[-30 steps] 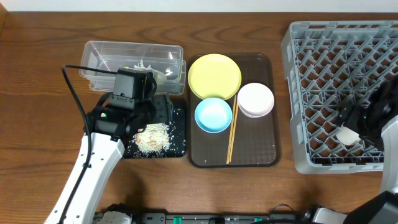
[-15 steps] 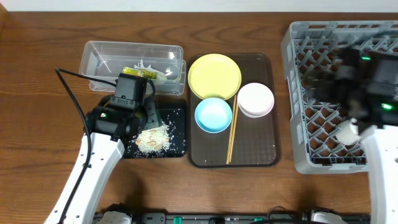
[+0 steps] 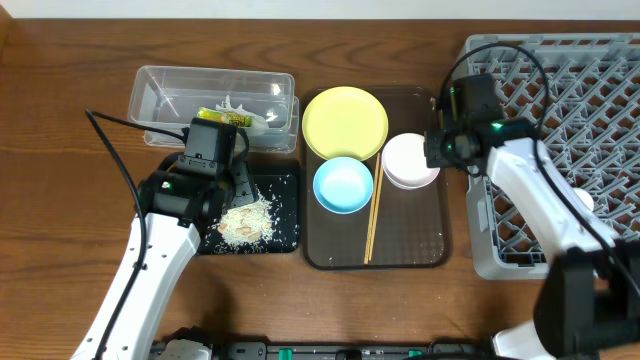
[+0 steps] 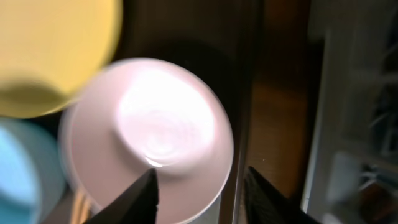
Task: Sort waste into correct bins and load items into the dishwasher rack
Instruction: 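Reach right gripper to the pink bowl and grasp its rim, then place the pink bowl upright in the dish rack's back row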
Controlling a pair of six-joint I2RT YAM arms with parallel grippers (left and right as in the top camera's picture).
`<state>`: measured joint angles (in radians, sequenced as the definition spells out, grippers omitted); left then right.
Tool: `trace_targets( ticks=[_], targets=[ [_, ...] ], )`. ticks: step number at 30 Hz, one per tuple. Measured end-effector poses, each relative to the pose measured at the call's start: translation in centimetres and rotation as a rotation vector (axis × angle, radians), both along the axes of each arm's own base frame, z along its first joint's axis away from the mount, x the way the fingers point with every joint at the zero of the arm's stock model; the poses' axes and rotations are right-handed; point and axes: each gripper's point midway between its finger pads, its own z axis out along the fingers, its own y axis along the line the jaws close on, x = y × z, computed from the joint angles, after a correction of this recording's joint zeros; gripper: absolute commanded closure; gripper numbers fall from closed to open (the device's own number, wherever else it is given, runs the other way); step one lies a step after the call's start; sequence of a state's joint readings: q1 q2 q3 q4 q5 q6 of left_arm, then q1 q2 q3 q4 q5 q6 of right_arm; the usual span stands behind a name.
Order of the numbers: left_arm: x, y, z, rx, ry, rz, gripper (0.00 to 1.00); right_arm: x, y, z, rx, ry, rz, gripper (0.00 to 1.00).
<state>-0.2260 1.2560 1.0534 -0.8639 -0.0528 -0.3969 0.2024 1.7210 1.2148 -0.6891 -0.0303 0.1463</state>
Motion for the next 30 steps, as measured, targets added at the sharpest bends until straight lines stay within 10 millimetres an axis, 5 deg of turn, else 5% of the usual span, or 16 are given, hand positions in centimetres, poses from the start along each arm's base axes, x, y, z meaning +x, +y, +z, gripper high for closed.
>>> trace_targets(
  ticks=[7, 17, 21, 27, 30],
  targets=[
    [0.0, 0.0, -0.1, 0.001, 0.002, 0.000, 0.35, -0.4, -0.6, -4.5, -0.041, 0.112, -0.047, 0.99],
    [0.0, 0.0, -0.2, 0.002, 0.007, 0.000, 0.34, -0.1, -1.3, -3.6, -0.069, 0.081, -0.071, 0.99],
    [0.0, 0.0, -0.2, 0.004, 0.006, 0.001, 0.35, 1.0, -2.4, 0.5, -0.114, -0.049, -0.105, 0.99],
    [0.0, 0.0, -0.2, 0.004, 0.006, 0.001, 0.34, 4.5, -5.8, 13.2, -0.230, -0.491, -0.226, 0.99],
    [0.2, 0.0, -0.1, 0.003, 0.000, 0.001, 0.33, 5.6, -7.8, 18.1, -0.335, -0.662, -0.282, 0.99]
  ],
)
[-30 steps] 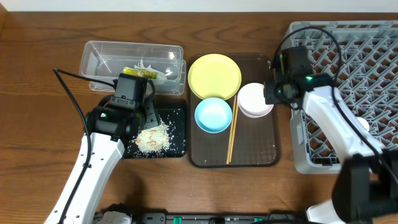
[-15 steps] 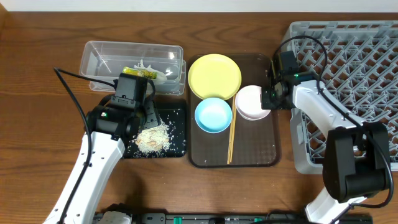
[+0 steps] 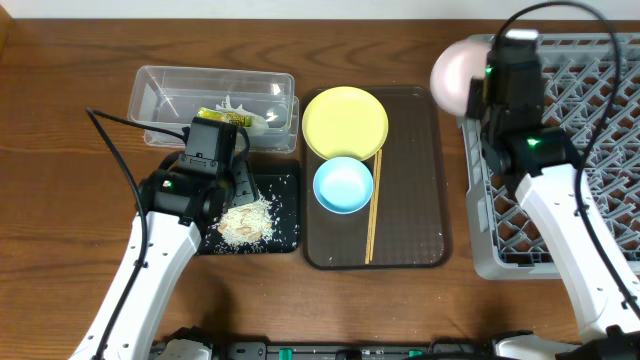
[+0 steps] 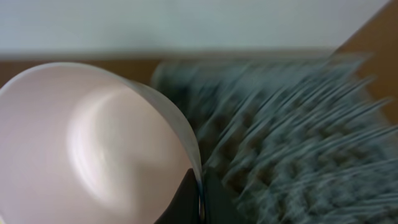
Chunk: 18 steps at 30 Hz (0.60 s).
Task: Sort waste into correct bins and load items into the dishwasher rack
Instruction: 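Place the pink bowl upright in the dish rack's back row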
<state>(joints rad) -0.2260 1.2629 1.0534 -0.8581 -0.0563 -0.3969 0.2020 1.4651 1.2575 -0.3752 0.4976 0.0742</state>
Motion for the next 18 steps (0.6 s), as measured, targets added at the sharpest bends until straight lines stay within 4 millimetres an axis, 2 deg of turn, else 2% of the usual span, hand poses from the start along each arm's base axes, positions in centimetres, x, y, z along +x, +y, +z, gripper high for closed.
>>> trace_targets(
  ticks=[5, 9, 13, 18],
  targets=[
    [0.1, 0.0, 0.0, -0.002, -0.003, 0.003, 0.31, 1.7, -2.9, 3.6, -0.224, -0.104, -0.071, 0.99],
    [0.1, 0.0, 0.0, -0.002, -0.005, 0.003, 0.30, 3.2, -4.9, 4.8, -0.382, -0.128, -0.113, 0.99],
    [0.2, 0.0, 0.0, 0.001, -0.005, 0.004, 0.30, 4.9, -6.9, 4.4, -0.516, -0.108, -0.141, 0.99],
    [0.2, 0.0, 0.0, 0.001, -0.004, 0.004, 0.30, 7.1, -9.3, 1.8, -0.635, -0.050, -0.161, 0.99]
  ],
)
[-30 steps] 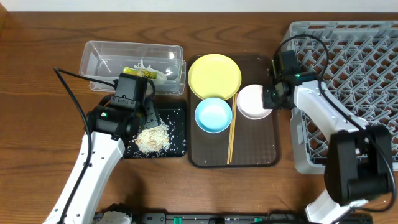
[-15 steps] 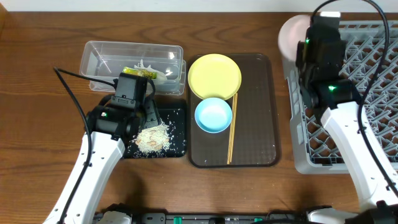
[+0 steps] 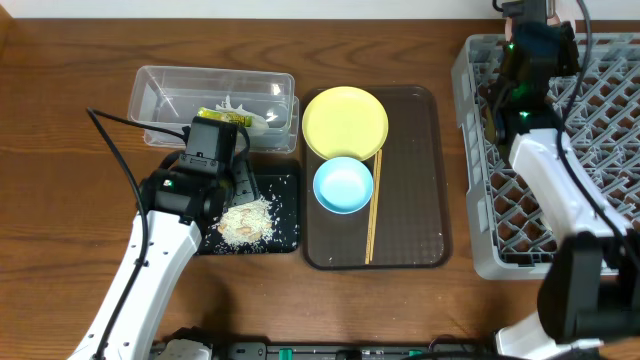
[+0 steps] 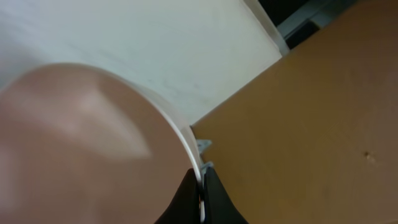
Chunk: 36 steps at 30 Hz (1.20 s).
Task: Sort waste into correct bins and load items into the dishwasher rack
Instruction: 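Place the pink bowl upright in the dish rack's back row, then grasp the light-blue bowl with the right gripper and lift it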
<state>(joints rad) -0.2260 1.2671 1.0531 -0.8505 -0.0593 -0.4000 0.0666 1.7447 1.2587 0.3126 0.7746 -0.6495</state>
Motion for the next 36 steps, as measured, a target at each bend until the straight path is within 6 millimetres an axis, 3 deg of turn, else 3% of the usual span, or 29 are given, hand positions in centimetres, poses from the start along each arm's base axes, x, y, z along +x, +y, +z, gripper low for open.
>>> trace_targets(
  ticks=[4, 11, 17, 24, 26, 30, 31, 36],
  targets=[
    [0.0, 0.0, 0.0, 0.000, 0.001, 0.000, 0.30, 1.2, -1.1, -3.3, -0.050, 0.078, -0.021, 0.99],
    [0.0, 0.0, 0.0, 0.000, 0.001, 0.000, 0.30, 2.2, -1.1, -8.8, -0.080, 0.216, -0.014, 0.99],
    [0.1, 0.0, 0.0, 0.000, -0.002, 0.000, 0.30, 1.8, 0.4, -10.3, -0.065, 0.262, -0.017, 0.99],
    [0.2, 0.0, 0.1, -0.002, -0.009, 0.000, 0.30, -0.6, 1.7, -11.8, -0.002, 0.294, -0.110, 0.98],
    [0.2, 0.0, 0.1, -0.002, -0.008, 0.000, 0.30, -1.5, 2.3, -12.3, 0.020, 0.320, -0.117, 0.87],
    [0.2, 0.0, 0.1, -0.002, -0.008, 0.000, 0.30, -3.4, 4.5, -13.2, 0.077, 0.410, -0.068, 0.32],
    [0.2, -0.1, 0.1, -0.002, -0.009, 0.000, 0.30, -3.7, 5.0, -13.3, 0.092, 0.427, -0.048, 0.25],
    [0.2, -0.1, 0.1, -0.002, -0.009, 0.000, 0.30, -6.0, 9.9, -12.5, 0.255, 0.491, 0.132, 0.23]
  ],
)
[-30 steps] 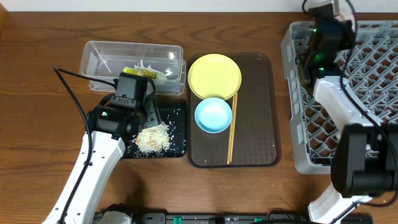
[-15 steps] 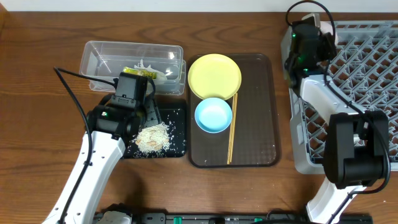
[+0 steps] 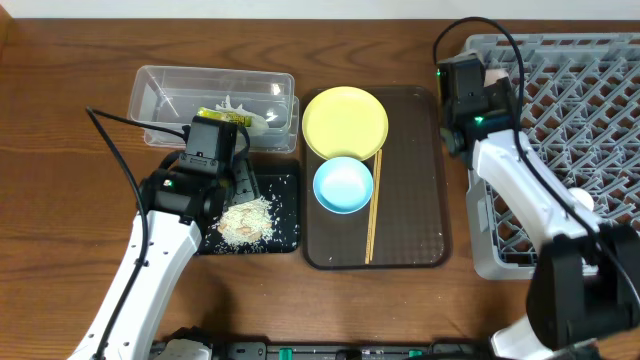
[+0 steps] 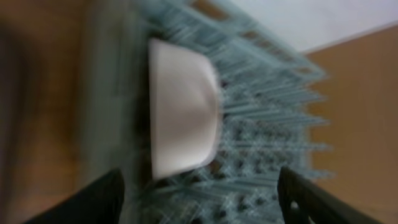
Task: Sort waste into correct bins and load items into the dishwasher rack
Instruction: 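Grasp the light-blue bowl with the right gripper and lift it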
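A pale pink bowl (image 4: 183, 118) stands on its edge among the pins of the grey dishwasher rack (image 3: 580, 120), at its far left corner (image 3: 492, 75). My right gripper (image 4: 202, 199) is open, its fingers spread wide on either side of the bowl and a little back from it, over the rack's left wall (image 3: 465, 85). On the brown tray (image 3: 410, 200) lie a yellow plate (image 3: 345, 122), a blue bowl (image 3: 343, 185) and chopsticks (image 3: 372, 210). My left gripper (image 3: 215, 165) hangs over the black tray (image 3: 285, 235) of food scraps (image 3: 245, 220); its fingers are hidden.
A clear plastic container (image 3: 215, 105) with wrappers and scraps in it stands behind the black tray. The rack fills the table's right side. Cables trail from both arms.
My right gripper was shut on the pink bowl's rim above the rack's far edge. Now it is open and the bowl stands on edge in the rack. The left arm has not moved.
My right gripper was open over the pink bowl on the brown tray. Then it was shut on the bowl's rim, holding it up by the rack's far left corner, then above the rack's far edge. Now the bowl rests in the rack, let go.
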Controlling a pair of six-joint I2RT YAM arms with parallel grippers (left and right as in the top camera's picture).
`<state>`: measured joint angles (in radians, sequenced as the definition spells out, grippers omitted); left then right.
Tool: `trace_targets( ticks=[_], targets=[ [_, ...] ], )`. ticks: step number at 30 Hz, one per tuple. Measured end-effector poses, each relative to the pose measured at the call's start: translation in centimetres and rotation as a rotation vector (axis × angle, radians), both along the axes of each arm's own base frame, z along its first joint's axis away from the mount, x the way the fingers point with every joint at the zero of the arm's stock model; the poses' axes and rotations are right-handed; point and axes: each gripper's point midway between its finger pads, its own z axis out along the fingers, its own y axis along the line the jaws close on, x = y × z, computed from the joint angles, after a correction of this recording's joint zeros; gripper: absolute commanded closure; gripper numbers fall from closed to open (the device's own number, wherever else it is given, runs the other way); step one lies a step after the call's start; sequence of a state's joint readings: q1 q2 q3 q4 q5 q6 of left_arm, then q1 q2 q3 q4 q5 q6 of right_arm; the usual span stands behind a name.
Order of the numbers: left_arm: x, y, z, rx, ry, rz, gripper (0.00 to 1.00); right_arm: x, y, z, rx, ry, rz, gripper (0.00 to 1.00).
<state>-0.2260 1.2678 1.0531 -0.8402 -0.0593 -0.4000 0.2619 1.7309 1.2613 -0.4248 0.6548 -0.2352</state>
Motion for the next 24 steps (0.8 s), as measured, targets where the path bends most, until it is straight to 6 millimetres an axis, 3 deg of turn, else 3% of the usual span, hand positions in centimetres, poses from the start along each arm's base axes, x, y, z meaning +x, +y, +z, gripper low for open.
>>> trace_targets(
  ticks=[5, 9, 11, 15, 19, 21, 24],
  targets=[
    [0.0, 0.0, 0.0, 0.000, 0.001, 0.000, 0.30, -2.2, 7.9, 0.8, 0.339, 0.026, 0.179, 0.32],
    [0.0, 0.0, 0.0, 0.000, 0.001, 0.000, 0.29, -4.8, 14.7, -0.3, 0.615, 0.133, 0.283, 0.34],
    [0.0, 0.0, 0.0, 0.000, 0.001, 0.000, 0.30, -5.9, 16.5, -1.1, 0.686, 0.184, 0.289, 0.36],
    [0.0, 0.0, 0.0, 0.000, 0.001, 0.000, 0.30, -7.7, 19.2, -4.1, 0.750, 0.311, 0.274, 0.45],
    [0.0, 0.0, 0.0, 0.000, 0.001, 0.000, 0.30, -9.4, 20.3, -8.1, 0.747, 0.437, 0.232, 0.52],
    [0.0, 0.0, 0.0, 0.000, 0.002, 0.000, 0.29, -10.2, 20.6, -10.1, 0.742, 0.492, 0.205, 0.74],
    [0.0, 0.0, 0.0, 0.000, 0.001, 0.000, 0.30, -10.6, 20.5, -11.8, 0.734, 0.530, 0.170, 0.91]
  ],
)
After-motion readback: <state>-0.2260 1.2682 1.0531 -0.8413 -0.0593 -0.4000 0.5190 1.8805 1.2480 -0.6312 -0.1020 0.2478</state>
